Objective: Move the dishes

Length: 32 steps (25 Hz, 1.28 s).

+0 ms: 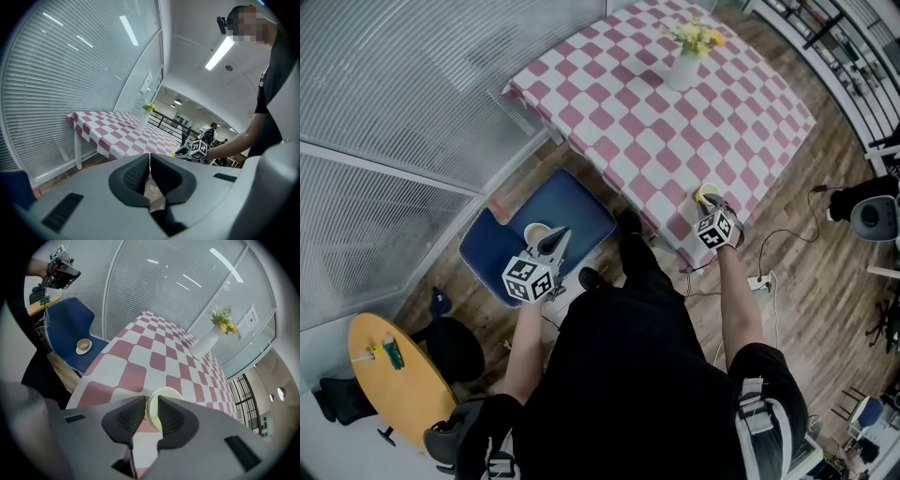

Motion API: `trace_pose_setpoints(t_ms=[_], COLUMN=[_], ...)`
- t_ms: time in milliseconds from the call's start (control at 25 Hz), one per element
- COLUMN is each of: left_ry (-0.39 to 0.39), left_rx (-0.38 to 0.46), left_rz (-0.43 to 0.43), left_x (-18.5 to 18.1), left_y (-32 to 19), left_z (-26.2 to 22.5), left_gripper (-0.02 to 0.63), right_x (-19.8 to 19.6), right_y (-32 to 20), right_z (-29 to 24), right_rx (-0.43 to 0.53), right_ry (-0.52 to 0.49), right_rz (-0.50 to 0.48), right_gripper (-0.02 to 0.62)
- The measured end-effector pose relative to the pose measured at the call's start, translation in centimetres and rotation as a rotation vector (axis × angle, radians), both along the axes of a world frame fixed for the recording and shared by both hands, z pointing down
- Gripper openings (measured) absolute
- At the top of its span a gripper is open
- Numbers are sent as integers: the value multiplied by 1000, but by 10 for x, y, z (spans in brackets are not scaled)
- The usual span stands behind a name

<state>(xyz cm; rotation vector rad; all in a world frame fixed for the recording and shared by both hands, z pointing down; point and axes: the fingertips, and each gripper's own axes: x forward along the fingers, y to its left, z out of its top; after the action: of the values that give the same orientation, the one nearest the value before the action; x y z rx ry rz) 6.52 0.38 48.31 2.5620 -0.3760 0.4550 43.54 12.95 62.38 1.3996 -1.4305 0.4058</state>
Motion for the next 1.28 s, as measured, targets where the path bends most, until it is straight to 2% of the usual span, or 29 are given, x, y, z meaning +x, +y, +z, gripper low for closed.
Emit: trace_pose_setpoints(t_ms=[160, 240, 640, 1120, 1280], left_ry=[5, 5, 12, 28, 32], left_rx=[5, 6, 13, 1, 4], left_rz=[-2, -3, -22, -54, -74], left_x=[-1, -3, -19, -43, -55], left_y=[2, 2, 5, 11, 8], left_z=[-2, -4, -5, 1, 1], left_gripper=[25, 25, 25, 25, 25], right_x=[-1, -2, -12, -48, -63], right_y=[-1, -2, -12, -41, -53], right_z=[-3, -6, -19, -38, -42], right_rx=[15, 24, 67, 132, 158], right_ry=[11, 17, 35, 51, 38], right_rz=[-7, -10, -30, -99, -126], right_gripper=[161, 172, 173, 167, 143])
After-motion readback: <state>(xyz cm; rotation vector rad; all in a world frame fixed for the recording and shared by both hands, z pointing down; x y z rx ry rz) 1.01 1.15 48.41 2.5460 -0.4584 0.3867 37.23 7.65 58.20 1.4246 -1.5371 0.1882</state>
